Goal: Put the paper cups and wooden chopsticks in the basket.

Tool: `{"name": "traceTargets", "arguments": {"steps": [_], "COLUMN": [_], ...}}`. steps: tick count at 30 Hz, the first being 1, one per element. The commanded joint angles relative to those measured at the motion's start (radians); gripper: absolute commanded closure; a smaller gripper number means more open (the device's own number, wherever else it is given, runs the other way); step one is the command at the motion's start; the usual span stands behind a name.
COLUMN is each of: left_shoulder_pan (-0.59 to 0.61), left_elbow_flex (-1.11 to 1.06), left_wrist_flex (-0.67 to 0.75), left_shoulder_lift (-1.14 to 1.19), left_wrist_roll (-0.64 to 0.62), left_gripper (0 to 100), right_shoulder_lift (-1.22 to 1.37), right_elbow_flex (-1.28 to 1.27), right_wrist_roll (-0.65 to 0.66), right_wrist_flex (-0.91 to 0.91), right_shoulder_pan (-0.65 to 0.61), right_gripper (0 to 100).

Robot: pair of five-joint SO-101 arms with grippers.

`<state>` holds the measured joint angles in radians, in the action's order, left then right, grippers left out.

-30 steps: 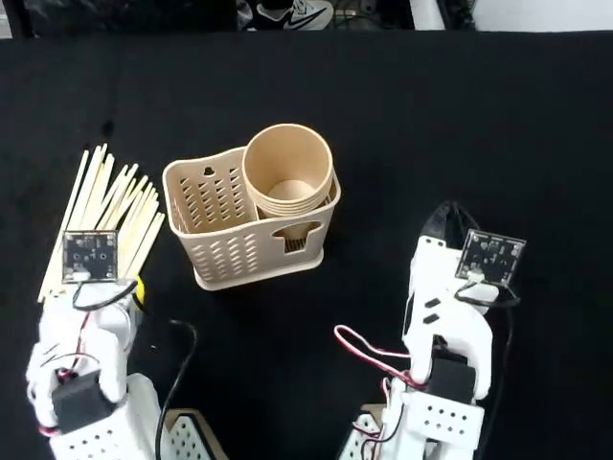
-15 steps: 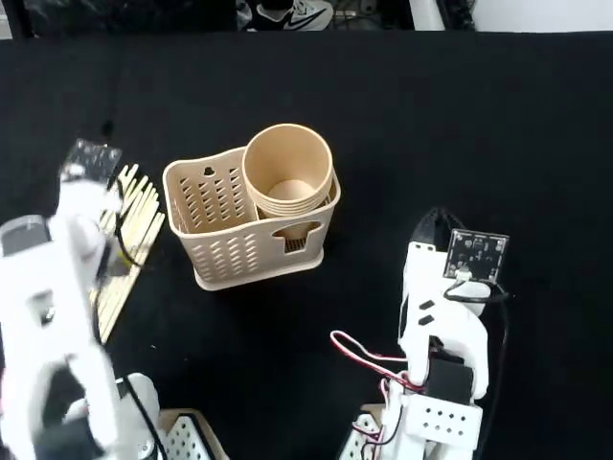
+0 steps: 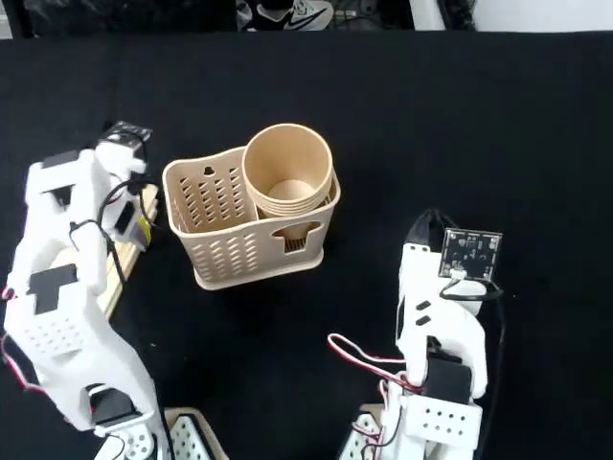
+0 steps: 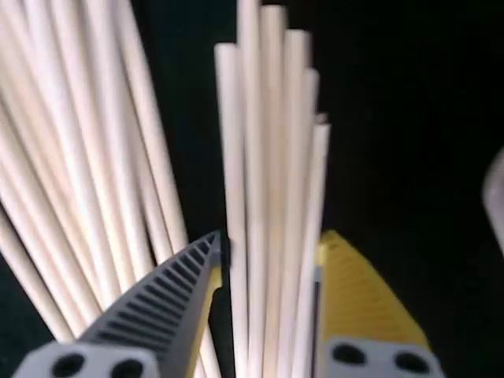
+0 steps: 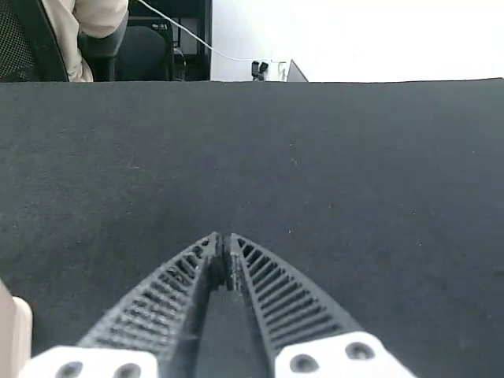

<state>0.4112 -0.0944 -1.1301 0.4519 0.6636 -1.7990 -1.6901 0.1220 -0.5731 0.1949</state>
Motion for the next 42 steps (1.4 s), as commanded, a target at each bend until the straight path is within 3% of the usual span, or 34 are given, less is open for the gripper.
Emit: {"name": "traceTargets", "arguments": {"steps": [1,7,15,19,26,35,38,42], "left_shoulder_pan": [-0.004,-0.01,-0.031,-0.031,-0.139,-0.125,-0.082,-0.03], "left_elbow_flex": [0.084,0.081,0.119,0.084,-0.3,-0.888,-0.951,-0.955], "left_wrist_flex": [0.011,-0.006,-0.186,-0.149,0.161,0.864,0.953,0.959], "left_shoulder_lift": [0.055,0.055,-0.066,-0.232,-0.621,-1.145,-1.218,-1.267], "left_wrist_roll": [0.006,0.003,-0.006,-0.123,-0.256,-0.43,-0.453,-0.459], "left_gripper": [97,97,97,97,97,97,97,97], "right_shoulder_lift": [-0.045,-0.045,-0.045,-0.045,-0.045,-0.045,-0.045,-0.045], "right_elbow_flex": [0.005,0.005,0.005,0.005,0.005,0.005,0.005,0.005], "right_wrist_roll": [0.009,0.009,0.009,0.009,0.009,0.009,0.009,0.009], "right_wrist_flex": [-0.005,-0.006,-0.009,-0.009,-0.009,-0.009,-0.009,-0.009], "right_shoulder_pan": [-0.018,-0.018,-0.018,-0.018,-0.018,-0.018,-0.018,-0.018], "right_gripper": [98.5,98.5,98.5,98.5,98.5,98.5,98.5,98.5]}}
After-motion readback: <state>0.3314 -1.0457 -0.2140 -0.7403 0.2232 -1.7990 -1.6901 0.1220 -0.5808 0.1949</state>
